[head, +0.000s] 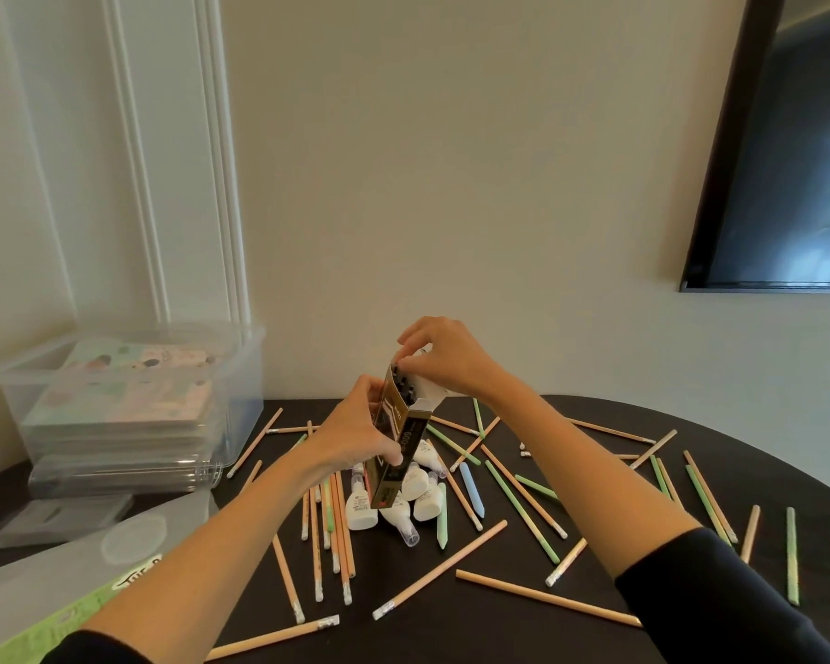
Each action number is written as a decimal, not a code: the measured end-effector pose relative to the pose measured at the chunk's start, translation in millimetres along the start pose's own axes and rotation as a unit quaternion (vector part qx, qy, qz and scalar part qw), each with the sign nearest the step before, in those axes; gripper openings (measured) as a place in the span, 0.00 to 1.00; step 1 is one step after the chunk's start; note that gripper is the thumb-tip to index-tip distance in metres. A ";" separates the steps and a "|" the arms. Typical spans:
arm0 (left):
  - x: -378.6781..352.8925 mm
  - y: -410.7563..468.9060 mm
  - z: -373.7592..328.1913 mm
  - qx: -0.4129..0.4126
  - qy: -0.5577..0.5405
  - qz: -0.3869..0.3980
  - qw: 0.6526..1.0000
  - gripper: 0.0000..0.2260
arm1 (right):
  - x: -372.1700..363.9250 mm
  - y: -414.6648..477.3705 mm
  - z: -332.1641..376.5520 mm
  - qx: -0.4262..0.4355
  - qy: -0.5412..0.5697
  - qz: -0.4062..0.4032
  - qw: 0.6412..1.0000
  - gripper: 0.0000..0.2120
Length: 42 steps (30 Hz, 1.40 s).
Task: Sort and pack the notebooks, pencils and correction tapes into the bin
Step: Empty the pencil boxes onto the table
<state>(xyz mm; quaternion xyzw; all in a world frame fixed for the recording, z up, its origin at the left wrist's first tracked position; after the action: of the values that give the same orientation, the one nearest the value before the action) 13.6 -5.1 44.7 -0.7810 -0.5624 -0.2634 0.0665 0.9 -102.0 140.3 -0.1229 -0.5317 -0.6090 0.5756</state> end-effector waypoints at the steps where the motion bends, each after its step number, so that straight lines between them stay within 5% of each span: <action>1: 0.1 -0.6 0.2 0.002 0.006 0.002 1.000 0.30 | 0.1 -0.5 0.4 -0.002 0.007 0.007 1.000 0.07; 10: -8.5 -4.1 5.4 0.012 0.053 -0.005 0.999 0.31 | -20.3 -3.3 -10.2 -0.058 0.006 0.115 0.992 0.09; 13: -6.3 -6.7 11.7 0.024 0.040 -0.032 0.998 0.31 | -9.6 -10.1 -22.9 -0.096 0.134 0.027 0.986 0.09; 15: -3.4 -9.1 14.3 0.024 0.033 -0.057 0.998 0.33 | -6.6 -20.2 -42.3 -0.153 0.272 -0.030 0.949 0.10; 19: 3.5 -16.4 17.0 0.019 0.051 -0.136 0.989 0.36 | -30.6 -49.7 -64.8 -0.223 0.321 0.041 0.919 0.11; 25: -4.4 -29.3 20.1 -0.006 0.072 -0.190 0.979 0.40 | -62.7 -71.3 -56.7 -0.194 0.436 0.104 0.872 0.13; 31: 4.2 -43.3 16.3 -0.061 0.077 -0.230 0.968 0.34 | -71.4 -70.3 -48.6 -0.175 0.463 0.096 0.863 0.12; 42: 15.4 -52.5 17.8 -0.107 0.075 -0.262 0.956 0.34 | -81.7 -59.5 -48.0 -0.262 0.475 0.062 0.838 0.08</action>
<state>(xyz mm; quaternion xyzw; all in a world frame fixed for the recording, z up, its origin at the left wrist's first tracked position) -24.9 33.9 27.0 -0.5866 -0.7092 -0.3882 -0.0473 -1.2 -106.9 28.6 0.0024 -0.0054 -0.6726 0.7400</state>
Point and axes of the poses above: each hand's wrist, its own y-axis towards the middle knuckle, its own x-axis out of the back of the hand, z = x × y, the point moved 8 cm from there along y, towards the middle knuckle, and after that the axes turned 2 degrees about -z, right-handed, at the moved point
